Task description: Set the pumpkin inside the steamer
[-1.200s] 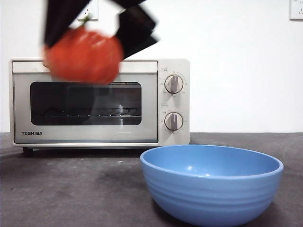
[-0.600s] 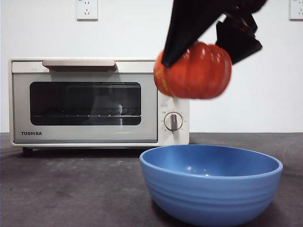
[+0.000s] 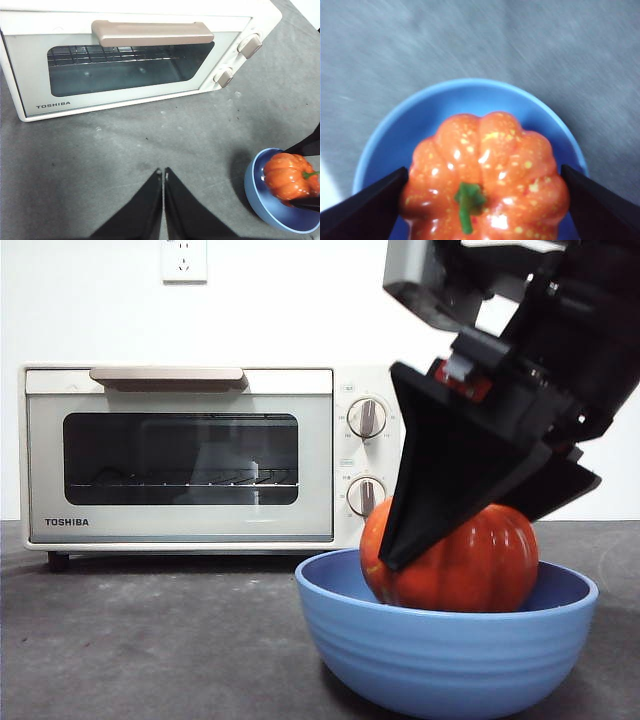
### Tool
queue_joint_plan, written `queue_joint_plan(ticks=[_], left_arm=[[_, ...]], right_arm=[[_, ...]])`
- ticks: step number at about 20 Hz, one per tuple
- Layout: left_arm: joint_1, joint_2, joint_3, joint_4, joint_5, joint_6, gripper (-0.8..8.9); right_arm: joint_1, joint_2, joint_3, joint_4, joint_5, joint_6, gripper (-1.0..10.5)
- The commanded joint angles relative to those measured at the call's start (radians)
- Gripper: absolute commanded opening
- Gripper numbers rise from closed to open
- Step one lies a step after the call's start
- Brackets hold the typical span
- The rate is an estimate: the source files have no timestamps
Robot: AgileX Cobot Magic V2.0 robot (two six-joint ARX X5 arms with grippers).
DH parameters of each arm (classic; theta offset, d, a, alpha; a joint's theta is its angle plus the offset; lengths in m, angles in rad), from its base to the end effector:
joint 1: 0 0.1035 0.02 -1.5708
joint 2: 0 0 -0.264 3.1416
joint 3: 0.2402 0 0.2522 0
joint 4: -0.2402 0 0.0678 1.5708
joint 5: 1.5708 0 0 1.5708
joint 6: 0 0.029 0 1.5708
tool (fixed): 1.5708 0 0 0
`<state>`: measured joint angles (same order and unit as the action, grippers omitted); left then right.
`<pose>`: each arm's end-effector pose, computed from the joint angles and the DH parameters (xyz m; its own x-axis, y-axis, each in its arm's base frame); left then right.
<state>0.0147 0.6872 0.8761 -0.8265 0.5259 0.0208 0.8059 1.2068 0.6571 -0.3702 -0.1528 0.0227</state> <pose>0.1201 -0.0128 0.3206 0.7023 -0.4917 -0.5148 0.4029 0.8707 -0.2820 0.1524 0.1651 0.1966 0.3049 0.5374 -0.7863 -0.7642 0.6307 0.1348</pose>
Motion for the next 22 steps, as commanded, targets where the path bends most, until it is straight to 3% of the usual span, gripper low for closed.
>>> queue_joint_plan(ticks=[1,12,14,22], left_arm=[[-0.002,0.005,0.019,0.010,0.003,0.017,0.15],[-0.003,0.005,0.019,0.010,0.003,0.017,0.15],[-0.003,0.005,0.019,0.010,0.004,0.017,0.15],[-0.003,0.005,0.019,0.010,0.003,0.018,0.15]], right_arm=[[0.011,0.038,0.003,0.029,0.002,0.011,4.0],[0.017,0.085,0.005,0.042,-0.007,0.011,5.0],[0.017,0.083,0.008,0.042,-0.007,0.011,5.6],[0.017,0.015,0.095,0.002,-0.011,0.011,5.6]])
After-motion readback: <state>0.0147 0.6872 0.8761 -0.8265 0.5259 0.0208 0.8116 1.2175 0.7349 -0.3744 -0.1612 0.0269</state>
